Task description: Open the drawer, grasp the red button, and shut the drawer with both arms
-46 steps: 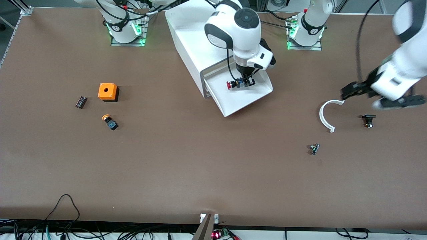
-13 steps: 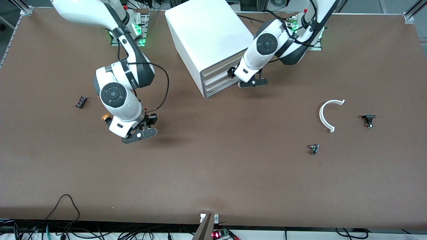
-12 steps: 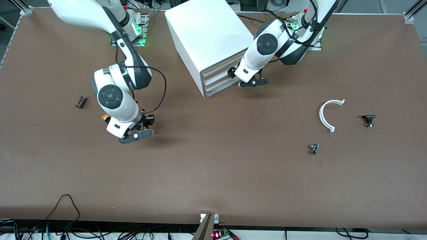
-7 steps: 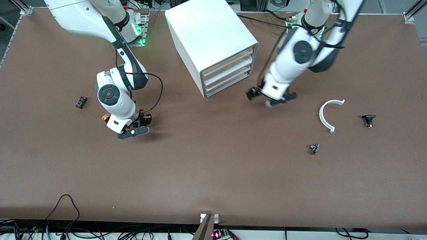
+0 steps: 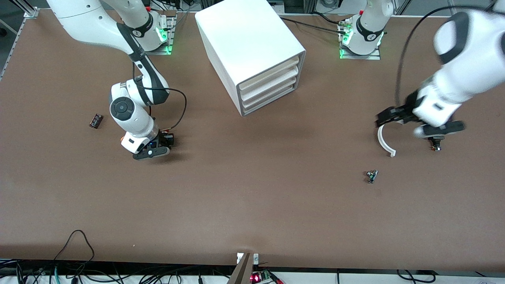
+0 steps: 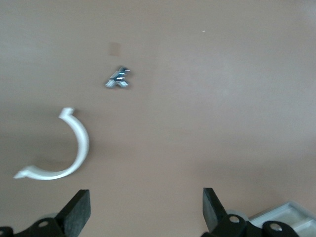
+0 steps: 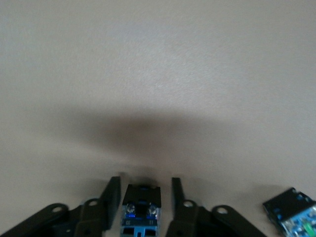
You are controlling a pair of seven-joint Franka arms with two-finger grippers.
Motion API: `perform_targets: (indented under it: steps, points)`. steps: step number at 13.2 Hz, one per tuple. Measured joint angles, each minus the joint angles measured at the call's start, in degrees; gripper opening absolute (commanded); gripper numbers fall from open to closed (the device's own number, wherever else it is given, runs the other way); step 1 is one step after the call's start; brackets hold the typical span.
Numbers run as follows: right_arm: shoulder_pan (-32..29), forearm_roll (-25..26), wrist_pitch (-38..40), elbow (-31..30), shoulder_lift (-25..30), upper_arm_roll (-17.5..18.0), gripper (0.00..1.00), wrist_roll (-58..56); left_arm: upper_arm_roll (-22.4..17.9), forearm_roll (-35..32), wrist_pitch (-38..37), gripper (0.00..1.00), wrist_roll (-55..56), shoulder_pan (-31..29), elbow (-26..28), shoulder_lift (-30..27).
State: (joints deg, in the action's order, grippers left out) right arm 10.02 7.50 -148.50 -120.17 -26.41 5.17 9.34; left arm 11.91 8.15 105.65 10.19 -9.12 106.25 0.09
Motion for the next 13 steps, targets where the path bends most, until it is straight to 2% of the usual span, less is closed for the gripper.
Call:
perform_targets:
  steps: [2,5,8,10,13]
  points:
    - [0.0,0.0,8.2,4.2,1.9,1.5,1.0,4.2,-2.8,-4.2,-7.1,1.0,-3.1,0.0,-2.8,-2.2]
    - [0.1,-0.1,23.1,13.1,4.9,3.5,1.0,10.4,-2.7,-9.6,-12.0,1.0,-3.4,0.5,-4.7,-3.7]
    - [0.1,-0.9,35.4,22.4,6.7,3.8,1.0,13.2,-2.1,-14.1,-17.1,1.0,-3.4,1.1,-8.7,-3.7]
    - [0.1,-1.8,40.9,27.1,8.0,3.8,1.0,14.4,-1.8,-14.7,-18.4,1.0,-3.5,1.2,-10.5,-3.7]
    - [0.0,-1.8,47.4,31.9,12.5,3.7,1.0,14.7,-1.7,-14.7,-16.2,1.0,-3.7,1.2,-9.8,-2.5]
